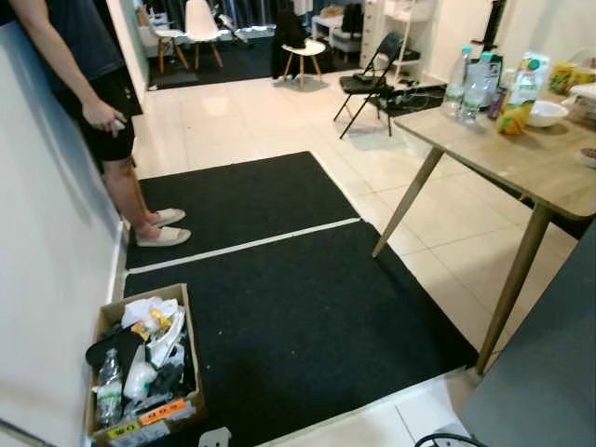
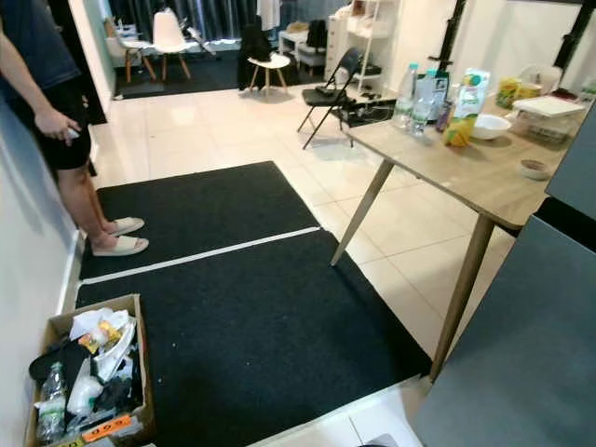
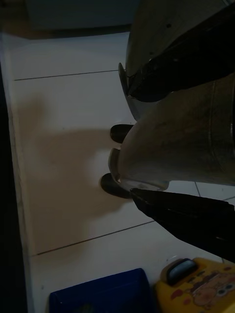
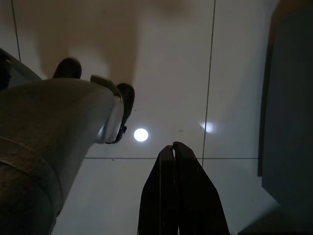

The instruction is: Restocking fridge

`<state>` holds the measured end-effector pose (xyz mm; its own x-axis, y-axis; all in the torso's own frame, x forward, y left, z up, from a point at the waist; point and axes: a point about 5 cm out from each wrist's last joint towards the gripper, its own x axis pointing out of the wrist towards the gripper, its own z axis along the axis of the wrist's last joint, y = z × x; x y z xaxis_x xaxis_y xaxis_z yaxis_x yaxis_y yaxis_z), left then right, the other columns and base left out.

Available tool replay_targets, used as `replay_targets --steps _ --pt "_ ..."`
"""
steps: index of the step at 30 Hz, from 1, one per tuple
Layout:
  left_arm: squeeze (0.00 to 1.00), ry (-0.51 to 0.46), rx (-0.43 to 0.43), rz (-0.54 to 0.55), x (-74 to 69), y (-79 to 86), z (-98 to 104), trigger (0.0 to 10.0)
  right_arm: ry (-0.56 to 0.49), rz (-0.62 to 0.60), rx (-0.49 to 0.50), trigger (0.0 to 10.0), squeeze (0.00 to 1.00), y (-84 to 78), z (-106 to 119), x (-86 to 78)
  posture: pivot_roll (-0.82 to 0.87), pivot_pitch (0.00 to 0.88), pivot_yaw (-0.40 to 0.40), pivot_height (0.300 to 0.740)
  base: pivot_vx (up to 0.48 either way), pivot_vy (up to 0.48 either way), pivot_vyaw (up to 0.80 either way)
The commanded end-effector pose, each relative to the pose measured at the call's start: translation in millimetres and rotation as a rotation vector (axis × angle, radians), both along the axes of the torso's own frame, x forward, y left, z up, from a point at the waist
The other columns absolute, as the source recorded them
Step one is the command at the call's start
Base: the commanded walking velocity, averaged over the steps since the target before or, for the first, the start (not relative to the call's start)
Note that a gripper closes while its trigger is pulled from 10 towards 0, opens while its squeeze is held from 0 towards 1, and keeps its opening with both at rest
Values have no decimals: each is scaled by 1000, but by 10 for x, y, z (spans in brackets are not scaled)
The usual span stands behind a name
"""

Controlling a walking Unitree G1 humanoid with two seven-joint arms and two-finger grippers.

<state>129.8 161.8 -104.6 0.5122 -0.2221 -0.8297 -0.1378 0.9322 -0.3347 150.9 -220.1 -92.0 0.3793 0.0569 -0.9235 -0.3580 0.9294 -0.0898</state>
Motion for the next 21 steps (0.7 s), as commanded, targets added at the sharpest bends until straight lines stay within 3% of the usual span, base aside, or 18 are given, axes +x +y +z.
replay_targets --steps 1,21 --pt "0 -1 19 -9 12 40 5 10000 9 -1 -3 10000 0 9 -14 -29 -116 0 7 740 296 0 0" --pt "0 1 12 -13 10 12 2 10000 21 -5 -24 10000 0 -24 -28 -80 -116 0 7 740 294 0 0"
